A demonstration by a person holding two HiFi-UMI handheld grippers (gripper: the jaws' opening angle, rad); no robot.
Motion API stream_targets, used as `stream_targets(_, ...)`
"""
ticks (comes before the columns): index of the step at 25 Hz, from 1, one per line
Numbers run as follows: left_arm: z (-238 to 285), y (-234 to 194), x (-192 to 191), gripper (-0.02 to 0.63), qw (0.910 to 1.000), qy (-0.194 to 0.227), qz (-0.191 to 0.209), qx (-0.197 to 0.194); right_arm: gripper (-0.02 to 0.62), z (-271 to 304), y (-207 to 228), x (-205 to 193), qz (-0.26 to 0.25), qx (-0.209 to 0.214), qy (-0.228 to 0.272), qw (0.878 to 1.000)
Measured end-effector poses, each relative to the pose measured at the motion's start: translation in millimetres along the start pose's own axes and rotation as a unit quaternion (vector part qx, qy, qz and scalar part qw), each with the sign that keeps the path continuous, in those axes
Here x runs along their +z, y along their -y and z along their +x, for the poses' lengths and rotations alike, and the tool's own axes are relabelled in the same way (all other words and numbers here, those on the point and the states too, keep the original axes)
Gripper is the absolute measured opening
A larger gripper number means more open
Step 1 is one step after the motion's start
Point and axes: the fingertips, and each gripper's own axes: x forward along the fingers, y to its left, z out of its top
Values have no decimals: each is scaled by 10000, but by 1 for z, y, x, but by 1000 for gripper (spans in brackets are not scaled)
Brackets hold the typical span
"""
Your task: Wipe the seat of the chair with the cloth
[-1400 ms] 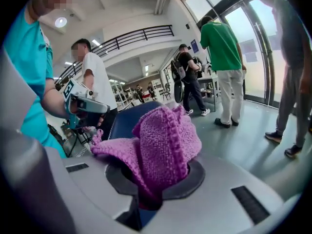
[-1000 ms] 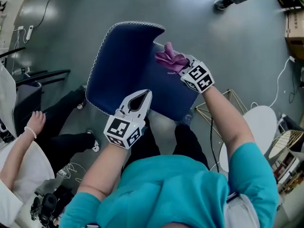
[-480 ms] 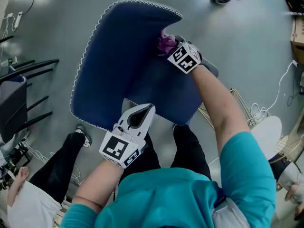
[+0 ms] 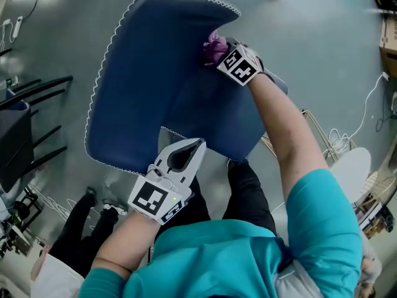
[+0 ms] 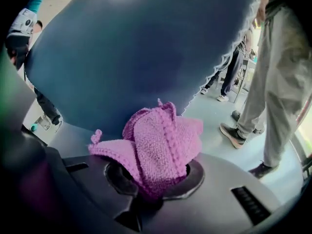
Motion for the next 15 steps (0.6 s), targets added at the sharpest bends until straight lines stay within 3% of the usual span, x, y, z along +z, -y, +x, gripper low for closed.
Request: stream_targets(15, 9, 19, 4, 3, 9999, -77, 64, -117, 61, -13, 1, -24, 241, -176, -63, 9995)
